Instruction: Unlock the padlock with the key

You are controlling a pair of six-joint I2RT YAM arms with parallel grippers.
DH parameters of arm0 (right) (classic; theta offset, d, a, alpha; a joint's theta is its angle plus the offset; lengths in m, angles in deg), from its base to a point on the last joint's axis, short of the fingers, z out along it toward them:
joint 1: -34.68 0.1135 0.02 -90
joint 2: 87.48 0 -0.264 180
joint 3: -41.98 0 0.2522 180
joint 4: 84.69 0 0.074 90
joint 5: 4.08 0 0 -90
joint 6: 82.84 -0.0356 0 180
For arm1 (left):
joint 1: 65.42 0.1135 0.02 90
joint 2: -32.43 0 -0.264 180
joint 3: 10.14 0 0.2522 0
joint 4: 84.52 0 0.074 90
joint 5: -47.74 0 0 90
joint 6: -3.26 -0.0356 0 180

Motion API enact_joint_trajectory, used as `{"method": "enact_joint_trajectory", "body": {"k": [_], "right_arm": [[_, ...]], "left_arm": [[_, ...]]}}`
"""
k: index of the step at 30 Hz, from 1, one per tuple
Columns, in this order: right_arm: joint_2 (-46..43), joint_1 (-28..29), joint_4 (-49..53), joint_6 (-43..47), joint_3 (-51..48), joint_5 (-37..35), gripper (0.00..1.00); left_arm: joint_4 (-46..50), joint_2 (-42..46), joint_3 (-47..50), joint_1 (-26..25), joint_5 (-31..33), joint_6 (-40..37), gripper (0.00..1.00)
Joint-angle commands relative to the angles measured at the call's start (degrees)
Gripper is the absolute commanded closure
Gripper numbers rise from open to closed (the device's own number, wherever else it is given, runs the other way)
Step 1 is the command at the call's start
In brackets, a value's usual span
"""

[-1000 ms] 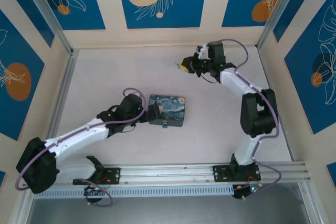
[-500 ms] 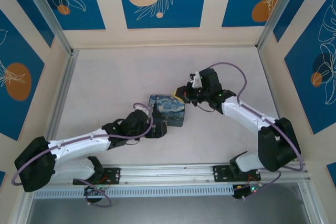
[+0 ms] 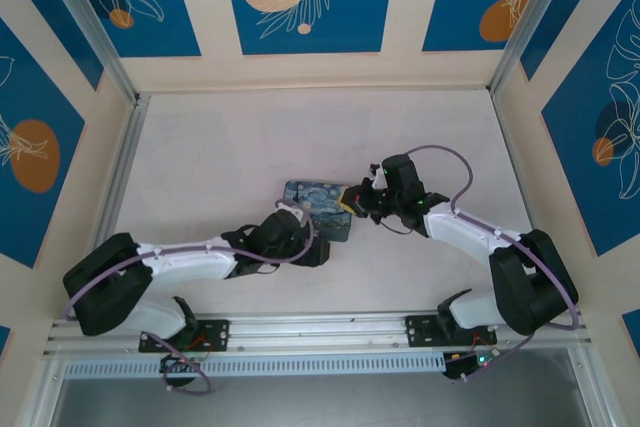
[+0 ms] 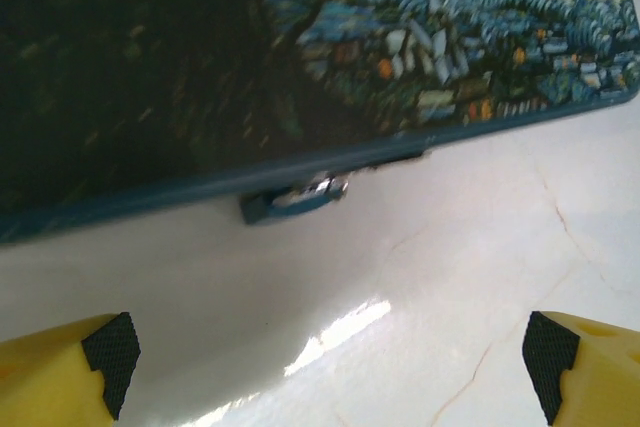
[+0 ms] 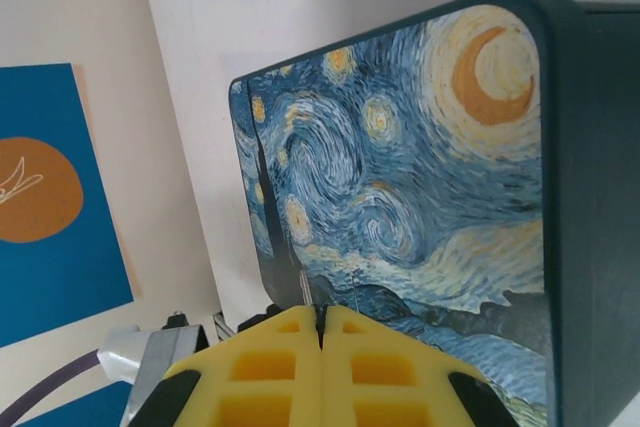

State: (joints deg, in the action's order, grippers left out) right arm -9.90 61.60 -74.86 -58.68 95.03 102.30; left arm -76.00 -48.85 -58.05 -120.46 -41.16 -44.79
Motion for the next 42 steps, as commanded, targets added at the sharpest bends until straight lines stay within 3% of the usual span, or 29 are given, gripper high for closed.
{"method": "enact_joint_trajectory", "body": {"k": [1,13,24,42], "right_arm": [[1.48,-0.71,-3.54,-1.26,-0.51,-0.58,1.00],[8.32,-5.15,-4.70,0.14,1.87,1.29,1.00],[10.46,-7.32,-5.00,1.13,3.49,2.56,1.00],[9.52,-8.83,-4.97,2.01,2.20,3.92,1.00]], "left_arm": [[-5.79,-3.37,-2.26,-0.59,-1.14,-2.12,0.01],[-12.85,-9.28,-2.98,-0.68,3.72,-5.11,0.02],[-21.63,-12.24,-3.80,-1.77,1.32,-6.63,0.04],[-31.30,-19.24,-3.16,-1.91,0.79,0.89,0.06]]}}
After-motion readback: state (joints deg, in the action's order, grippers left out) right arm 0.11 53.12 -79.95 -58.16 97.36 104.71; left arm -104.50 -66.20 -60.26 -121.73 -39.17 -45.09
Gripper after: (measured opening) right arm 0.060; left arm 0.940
